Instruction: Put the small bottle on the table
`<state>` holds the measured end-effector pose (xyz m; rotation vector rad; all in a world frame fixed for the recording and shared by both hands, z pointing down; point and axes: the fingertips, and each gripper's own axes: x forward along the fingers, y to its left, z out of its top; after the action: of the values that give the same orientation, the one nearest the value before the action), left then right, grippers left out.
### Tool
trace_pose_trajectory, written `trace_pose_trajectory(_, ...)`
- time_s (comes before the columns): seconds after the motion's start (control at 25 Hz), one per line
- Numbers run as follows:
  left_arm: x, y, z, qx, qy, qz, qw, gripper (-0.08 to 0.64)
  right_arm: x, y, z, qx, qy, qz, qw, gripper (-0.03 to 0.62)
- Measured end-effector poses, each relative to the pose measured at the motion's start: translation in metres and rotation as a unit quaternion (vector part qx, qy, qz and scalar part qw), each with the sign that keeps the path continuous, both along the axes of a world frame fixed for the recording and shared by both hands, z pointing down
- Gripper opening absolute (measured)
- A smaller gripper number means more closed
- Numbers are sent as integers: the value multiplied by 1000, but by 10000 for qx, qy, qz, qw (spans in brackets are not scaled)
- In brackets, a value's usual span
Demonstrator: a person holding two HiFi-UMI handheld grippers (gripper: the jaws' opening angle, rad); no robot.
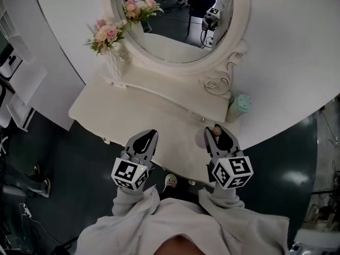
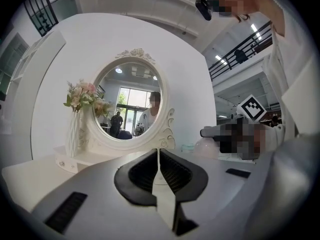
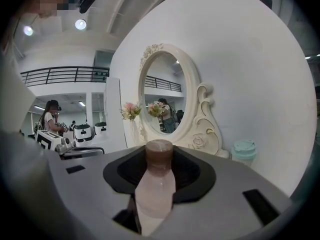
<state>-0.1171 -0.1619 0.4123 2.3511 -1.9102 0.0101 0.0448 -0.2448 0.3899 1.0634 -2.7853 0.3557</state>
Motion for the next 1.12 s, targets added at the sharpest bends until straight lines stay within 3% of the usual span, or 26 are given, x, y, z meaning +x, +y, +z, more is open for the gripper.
trace_pose_trajectory(0.4,-10,-32,24,-132,66,61,9999,28,-9,-25,19,-58,101,66,9999,155)
trace_pose_trajectory(0.72,-5,-29,39,-252,110,253,9993,28,-10,-21,32,-135,107,167,9997,155)
trace_pose_trajectory(1.12,-20,-43,33,-278,73,567,9980,28,-28,-27,28,-155,68,407,9990,155)
